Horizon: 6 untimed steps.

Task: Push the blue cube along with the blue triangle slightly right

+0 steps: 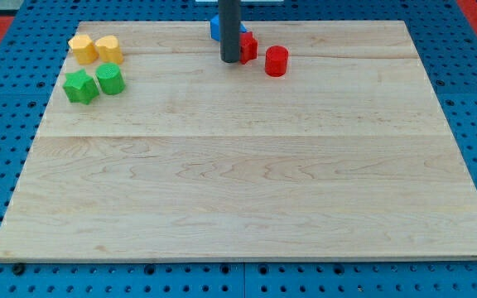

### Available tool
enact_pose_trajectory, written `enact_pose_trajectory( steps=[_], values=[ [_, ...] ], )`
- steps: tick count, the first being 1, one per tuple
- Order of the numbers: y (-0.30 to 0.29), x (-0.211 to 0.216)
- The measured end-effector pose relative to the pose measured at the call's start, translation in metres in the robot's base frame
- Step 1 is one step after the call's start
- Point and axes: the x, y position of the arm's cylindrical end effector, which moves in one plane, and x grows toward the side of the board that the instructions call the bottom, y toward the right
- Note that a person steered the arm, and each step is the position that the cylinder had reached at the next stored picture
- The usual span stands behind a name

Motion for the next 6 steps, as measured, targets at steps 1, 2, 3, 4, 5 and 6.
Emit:
enact_pose_trajectory(
  steps=[1,2,3,4,5,6],
  values=[
    [-0.065,0.016],
    [-0.119,-0.040],
    [-0.086,-0.084],
    [-0.058,-0.090],
    [-0.039,-0.090],
    [-0.001,-0.072]
  ],
)
